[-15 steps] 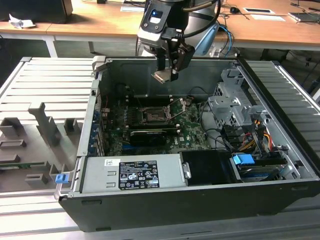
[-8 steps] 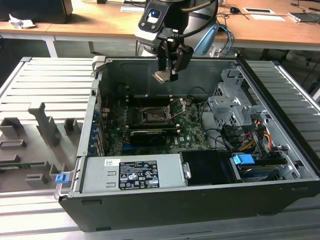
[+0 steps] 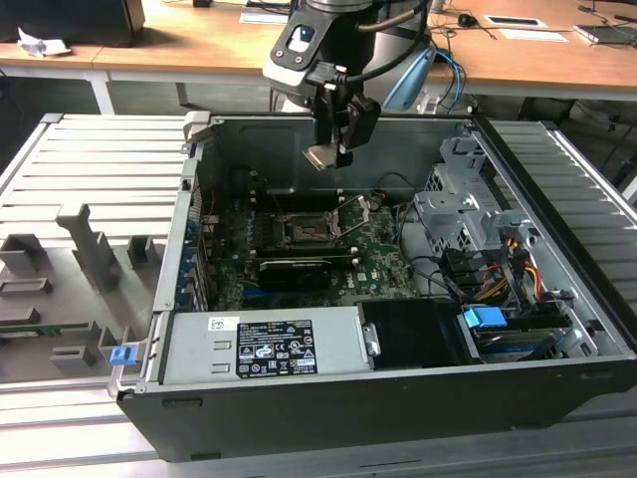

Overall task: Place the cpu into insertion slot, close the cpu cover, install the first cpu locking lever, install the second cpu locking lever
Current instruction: 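Place the cpu into insertion slot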

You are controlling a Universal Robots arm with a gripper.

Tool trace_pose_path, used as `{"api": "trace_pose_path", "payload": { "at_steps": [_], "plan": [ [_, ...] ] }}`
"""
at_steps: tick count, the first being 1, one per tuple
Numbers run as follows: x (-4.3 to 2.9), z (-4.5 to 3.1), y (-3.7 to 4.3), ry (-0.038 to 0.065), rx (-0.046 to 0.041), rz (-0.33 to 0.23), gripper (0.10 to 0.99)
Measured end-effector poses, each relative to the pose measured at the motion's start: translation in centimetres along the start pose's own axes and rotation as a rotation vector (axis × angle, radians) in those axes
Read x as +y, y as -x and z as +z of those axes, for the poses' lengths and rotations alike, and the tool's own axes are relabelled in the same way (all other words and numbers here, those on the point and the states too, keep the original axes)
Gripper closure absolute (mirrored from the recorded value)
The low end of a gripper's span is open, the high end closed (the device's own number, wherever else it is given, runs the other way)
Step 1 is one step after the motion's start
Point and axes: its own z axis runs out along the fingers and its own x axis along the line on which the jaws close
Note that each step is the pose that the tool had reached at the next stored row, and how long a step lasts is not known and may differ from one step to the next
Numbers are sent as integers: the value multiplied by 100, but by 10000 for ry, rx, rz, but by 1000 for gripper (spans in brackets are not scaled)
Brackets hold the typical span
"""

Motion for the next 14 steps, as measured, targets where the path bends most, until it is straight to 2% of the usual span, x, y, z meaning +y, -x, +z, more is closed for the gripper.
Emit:
{"api": "trace_pose_path", "payload": {
  "at_steps": [3, 4, 7, 14],
  "plan": [
    [-2, 29, 1, -1, -15, 142, 557],
    [-3, 35, 1, 8, -43, 501, 557],
    [-4, 42, 1, 21, -91, 1090, 557],
    [-16, 70, -3, 35, -138, 1680, 557]
  ]
}}
